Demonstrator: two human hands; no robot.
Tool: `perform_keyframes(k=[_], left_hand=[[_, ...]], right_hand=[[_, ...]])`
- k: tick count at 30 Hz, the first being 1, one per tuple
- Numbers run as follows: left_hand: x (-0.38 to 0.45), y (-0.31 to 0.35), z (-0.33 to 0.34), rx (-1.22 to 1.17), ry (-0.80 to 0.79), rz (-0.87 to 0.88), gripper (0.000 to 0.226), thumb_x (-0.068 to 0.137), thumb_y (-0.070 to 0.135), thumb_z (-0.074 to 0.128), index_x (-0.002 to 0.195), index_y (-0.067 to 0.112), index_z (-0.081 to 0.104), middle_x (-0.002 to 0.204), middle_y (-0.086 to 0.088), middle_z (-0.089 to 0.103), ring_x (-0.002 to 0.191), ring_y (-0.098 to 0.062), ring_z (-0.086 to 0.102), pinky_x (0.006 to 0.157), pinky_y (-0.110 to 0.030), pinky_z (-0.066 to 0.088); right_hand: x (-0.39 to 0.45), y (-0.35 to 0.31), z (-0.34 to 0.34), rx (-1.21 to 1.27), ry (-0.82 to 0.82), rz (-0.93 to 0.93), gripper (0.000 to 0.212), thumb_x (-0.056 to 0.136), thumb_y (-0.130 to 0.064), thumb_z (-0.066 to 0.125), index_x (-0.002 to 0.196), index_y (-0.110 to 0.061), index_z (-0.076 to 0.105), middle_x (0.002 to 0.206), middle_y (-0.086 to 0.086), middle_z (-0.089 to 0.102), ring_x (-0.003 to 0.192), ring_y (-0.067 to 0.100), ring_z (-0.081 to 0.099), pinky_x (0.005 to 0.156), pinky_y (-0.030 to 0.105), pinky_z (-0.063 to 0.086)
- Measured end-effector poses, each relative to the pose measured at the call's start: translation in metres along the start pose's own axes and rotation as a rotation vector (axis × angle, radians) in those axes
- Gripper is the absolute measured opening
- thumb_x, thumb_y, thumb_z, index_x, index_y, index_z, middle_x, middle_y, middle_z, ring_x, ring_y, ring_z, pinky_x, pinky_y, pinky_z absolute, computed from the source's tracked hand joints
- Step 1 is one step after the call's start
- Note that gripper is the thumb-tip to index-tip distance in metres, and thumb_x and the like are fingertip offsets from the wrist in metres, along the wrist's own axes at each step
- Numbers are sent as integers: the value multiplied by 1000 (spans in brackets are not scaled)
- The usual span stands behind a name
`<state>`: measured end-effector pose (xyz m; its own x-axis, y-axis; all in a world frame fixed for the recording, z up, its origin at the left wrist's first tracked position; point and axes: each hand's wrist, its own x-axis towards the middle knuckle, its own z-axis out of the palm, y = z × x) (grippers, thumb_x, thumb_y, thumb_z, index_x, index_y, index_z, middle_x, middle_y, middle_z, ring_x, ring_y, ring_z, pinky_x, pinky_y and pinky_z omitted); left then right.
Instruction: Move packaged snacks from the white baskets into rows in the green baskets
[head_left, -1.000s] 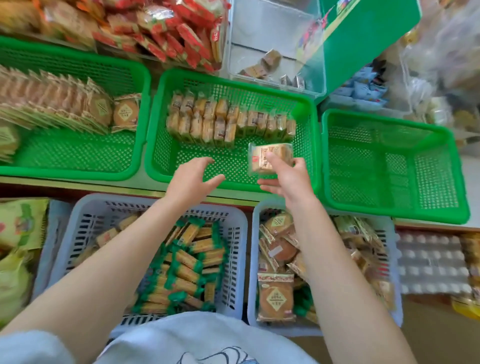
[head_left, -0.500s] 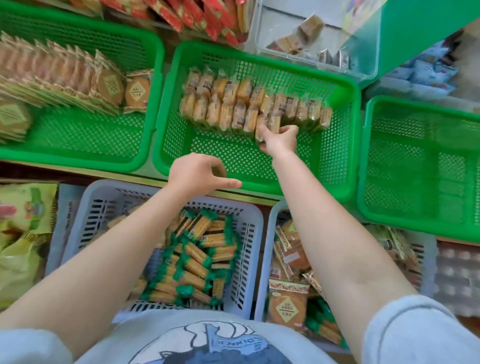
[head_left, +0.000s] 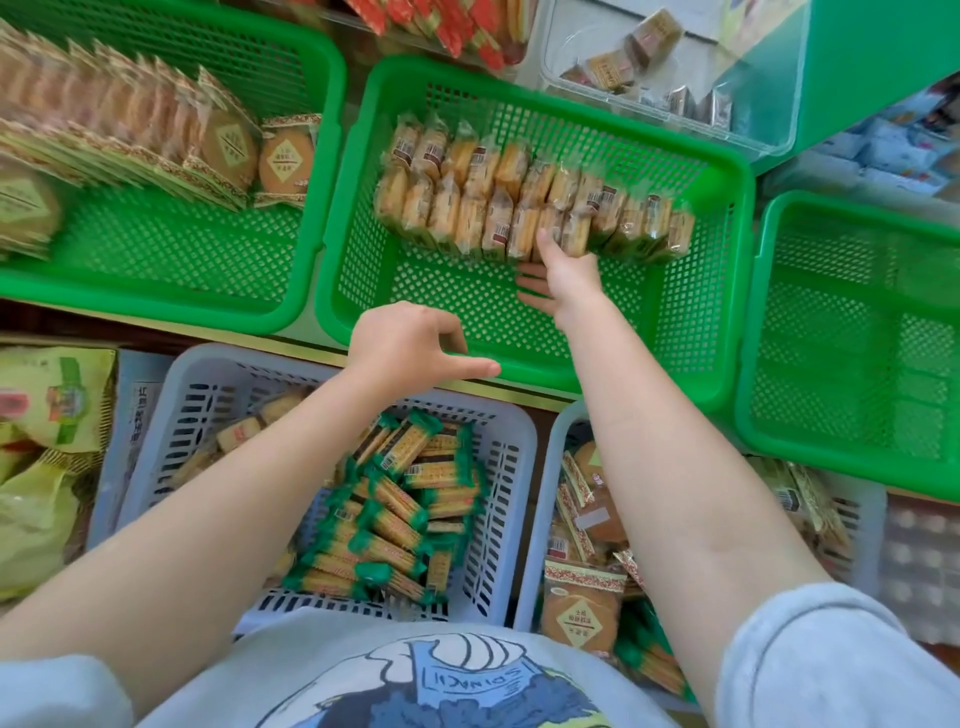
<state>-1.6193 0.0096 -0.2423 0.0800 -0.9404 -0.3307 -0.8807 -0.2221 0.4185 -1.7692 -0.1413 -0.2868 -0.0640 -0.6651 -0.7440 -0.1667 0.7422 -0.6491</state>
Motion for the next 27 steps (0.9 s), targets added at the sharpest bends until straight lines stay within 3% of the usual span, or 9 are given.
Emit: perform_keyframes(k=[3,7,9,11,14,16,21,24,27], left_hand=[[-1,3,-2,27,-9,-1,59,68,90,52,81,35,69,70,13,65,69,-5,60,53,-22,44],[-4,6,-4,29,-39,-12,59,69,90,52,83,35,69,73,14,64,70,-4,59,52,-22,43],[-4,6,-8,-2,-83,-11,59,72,87,54,96,36,70,83,16,68,77,-5,61,57,-24,47],[-11,3,-11,-95,-111,14,59,81,73,61,125,33,62,108,15,69,97,-11,63,73,-29,53],[-51,-14,-12,-282,236,130,46,94,35,65,135,17,57,130,-4,61,123,-25,53,103,-45,43],[-93,-40,-3,-301,391,91,33,95,25,61,125,12,63,125,-10,61,119,-28,51,102,-46,39],[-210,-149,49,-94,51,-342,37,90,31,59,121,11,65,129,-13,57,119,-35,49,99,-48,44],[-272,-190,67,41,8,-459,54,84,39,57,127,7,60,137,-21,53,129,-40,45,107,-54,37],[-310,-206,77,47,0,-471,66,91,37,64,145,6,44,157,-22,33,146,-38,26,121,-50,22]], right_hand=[[-18,-3,-5,17,-48,-23,92,93,-41,69,160,-12,12,132,16,63,93,24,72,65,37,64],[-65,-8,-14,7,-32,-51,94,98,-32,64,159,-14,-5,134,19,60,98,27,72,86,42,61],[-101,-10,-21,27,1,-119,81,100,-26,61,158,-14,5,126,20,63,92,26,74,84,40,61],[-138,-8,-28,55,35,-238,58,101,-19,58,149,-16,24,112,17,67,83,26,74,80,38,62],[-186,13,-32,-48,6,-363,22,102,-16,53,123,-15,47,96,12,70,74,24,73,71,36,62],[-203,42,-24,-195,-49,-363,10,102,-16,52,112,-14,54,92,9,70,72,23,72,70,37,61],[-214,135,37,-631,-268,-244,6,103,-23,54,105,-20,58,94,5,68,78,21,71,79,45,60],[-218,184,79,-928,-445,-176,12,103,-31,53,107,-22,58,99,4,65,88,25,68,73,39,54],[-222,220,115,-1060,-562,-158,18,103,-32,53,114,-19,57,103,3,63,85,24,65,66,37,51]])
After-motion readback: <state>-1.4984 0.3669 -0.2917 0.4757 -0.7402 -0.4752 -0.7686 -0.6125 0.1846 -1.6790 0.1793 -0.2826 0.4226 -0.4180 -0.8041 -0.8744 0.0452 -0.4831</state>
